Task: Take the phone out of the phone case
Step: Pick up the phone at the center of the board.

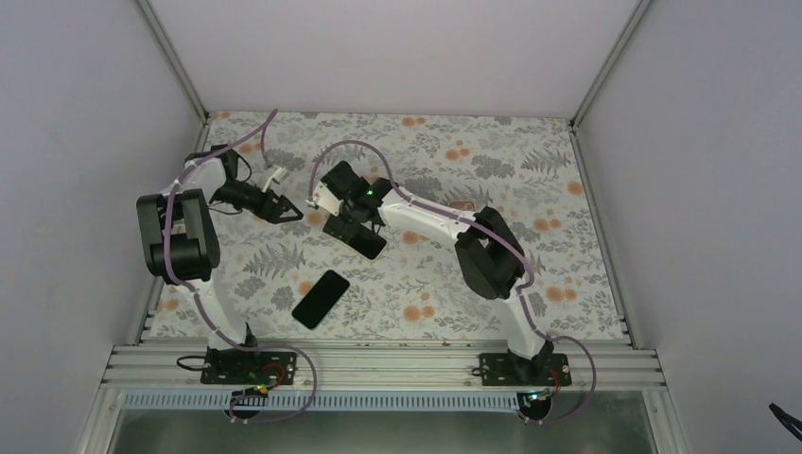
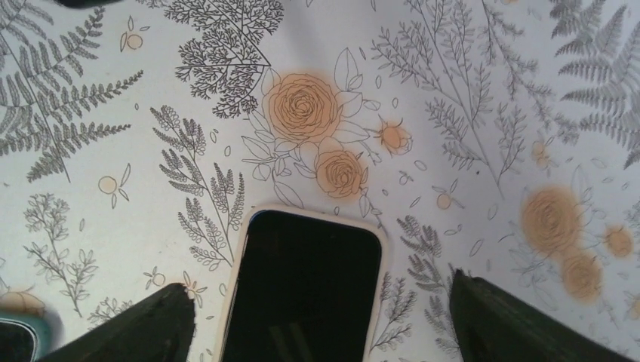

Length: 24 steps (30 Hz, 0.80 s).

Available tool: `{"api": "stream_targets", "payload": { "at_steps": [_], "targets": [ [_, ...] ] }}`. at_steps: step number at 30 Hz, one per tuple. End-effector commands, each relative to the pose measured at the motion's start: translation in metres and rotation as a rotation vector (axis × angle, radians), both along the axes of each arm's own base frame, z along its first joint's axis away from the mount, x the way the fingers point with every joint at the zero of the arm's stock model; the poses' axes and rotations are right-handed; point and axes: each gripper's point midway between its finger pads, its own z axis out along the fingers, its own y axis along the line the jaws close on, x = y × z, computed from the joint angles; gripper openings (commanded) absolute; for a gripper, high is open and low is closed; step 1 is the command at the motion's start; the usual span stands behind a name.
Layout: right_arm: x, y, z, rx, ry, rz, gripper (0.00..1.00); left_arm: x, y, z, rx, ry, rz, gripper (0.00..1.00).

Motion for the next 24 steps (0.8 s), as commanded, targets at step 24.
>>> {"api": "stream_targets", "payload": {
  "at_steps": [24],
  "targets": [
    [-0.034, -0.051, -0.097, -0.159, 0.308, -0.07, 1.0, 0.014, -0.007, 0.004, -0.054, 0.05, 0.047, 0.91]
  ]
}}
